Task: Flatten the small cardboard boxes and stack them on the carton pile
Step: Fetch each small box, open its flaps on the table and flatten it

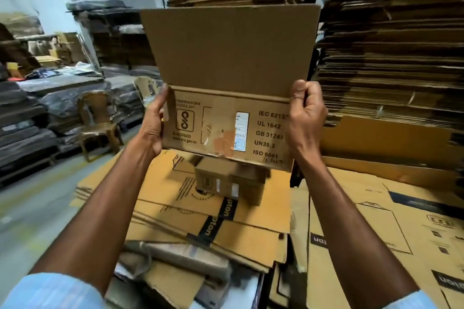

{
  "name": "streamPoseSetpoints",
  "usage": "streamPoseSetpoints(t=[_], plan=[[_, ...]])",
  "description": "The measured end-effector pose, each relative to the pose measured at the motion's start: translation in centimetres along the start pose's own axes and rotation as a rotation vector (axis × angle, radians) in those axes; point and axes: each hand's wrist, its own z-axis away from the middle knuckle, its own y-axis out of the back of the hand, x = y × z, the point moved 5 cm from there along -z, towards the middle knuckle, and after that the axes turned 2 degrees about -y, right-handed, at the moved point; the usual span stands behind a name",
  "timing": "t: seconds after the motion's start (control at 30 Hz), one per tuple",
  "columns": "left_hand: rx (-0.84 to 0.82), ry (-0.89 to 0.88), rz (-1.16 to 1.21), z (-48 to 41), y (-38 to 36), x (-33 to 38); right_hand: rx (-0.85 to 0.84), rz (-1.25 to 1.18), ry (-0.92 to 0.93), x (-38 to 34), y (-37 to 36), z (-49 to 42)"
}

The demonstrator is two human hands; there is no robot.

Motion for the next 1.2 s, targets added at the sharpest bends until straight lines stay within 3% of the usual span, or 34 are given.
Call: streamPoseSetpoints(t=[0.37, 0.67, 0.97, 1.2], plan=[[-0.026, -0.005, 0.100, 19.8, 3.1, 3.2, -0.192, -0.202, -0.125, -8.5, 10.7, 6.9], [0.208, 0.202, 0.030, 34.6, 5.6, -1.4, -0.472, -0.204, -0.254, -8.2, 10.9, 13.7], [0.670, 0.406, -0.212, 49.5, 6.3, -2.2, -0.753, -0.300, -0.320, -7.0, 8.2, 19.8], [1.154, 0.361, -0.231, 61.9, 1.0, -2.2, -0.984, -0.428, -0.259, -9.0, 10.3, 24.0]])
